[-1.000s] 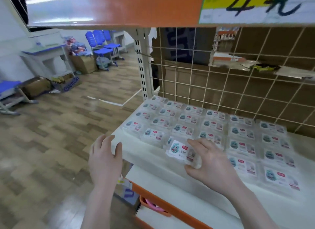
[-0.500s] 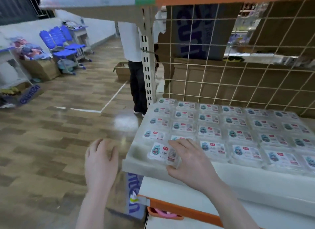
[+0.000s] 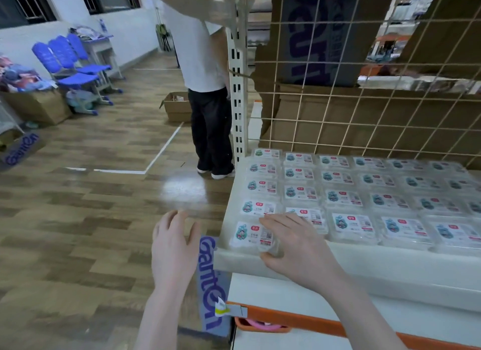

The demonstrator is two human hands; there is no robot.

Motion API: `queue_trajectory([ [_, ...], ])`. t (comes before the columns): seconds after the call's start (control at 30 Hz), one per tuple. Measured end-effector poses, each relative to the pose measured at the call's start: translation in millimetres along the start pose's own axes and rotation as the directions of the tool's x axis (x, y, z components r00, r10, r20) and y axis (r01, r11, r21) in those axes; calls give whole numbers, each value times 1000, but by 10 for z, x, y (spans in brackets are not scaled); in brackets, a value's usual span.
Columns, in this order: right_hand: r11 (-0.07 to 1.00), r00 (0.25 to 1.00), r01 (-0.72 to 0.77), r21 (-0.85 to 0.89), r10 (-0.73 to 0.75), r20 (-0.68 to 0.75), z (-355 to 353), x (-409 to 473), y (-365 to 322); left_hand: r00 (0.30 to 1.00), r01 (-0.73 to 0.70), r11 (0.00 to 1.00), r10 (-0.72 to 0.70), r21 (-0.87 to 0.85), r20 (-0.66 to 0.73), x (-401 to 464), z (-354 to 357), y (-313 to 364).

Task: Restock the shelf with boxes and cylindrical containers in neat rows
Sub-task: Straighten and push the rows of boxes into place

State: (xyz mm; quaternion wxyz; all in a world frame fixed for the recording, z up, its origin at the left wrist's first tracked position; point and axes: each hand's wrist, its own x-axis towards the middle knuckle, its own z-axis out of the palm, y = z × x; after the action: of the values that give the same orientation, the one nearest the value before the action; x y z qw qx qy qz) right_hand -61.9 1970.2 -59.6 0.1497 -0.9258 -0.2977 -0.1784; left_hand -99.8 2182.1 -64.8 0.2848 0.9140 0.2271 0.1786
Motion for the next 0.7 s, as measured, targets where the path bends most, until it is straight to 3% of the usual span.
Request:
queue_trajectory([
  [0.2, 1000, 999, 27, 2, -27, 45, 43, -57, 79, 999, -35, 999, 36, -26, 27, 29, 55, 44],
  [0.7, 994, 998, 32, 102, -27, -49, 149, -164, 102, 992, -111, 993, 113, -42, 62, -53, 82, 103],
])
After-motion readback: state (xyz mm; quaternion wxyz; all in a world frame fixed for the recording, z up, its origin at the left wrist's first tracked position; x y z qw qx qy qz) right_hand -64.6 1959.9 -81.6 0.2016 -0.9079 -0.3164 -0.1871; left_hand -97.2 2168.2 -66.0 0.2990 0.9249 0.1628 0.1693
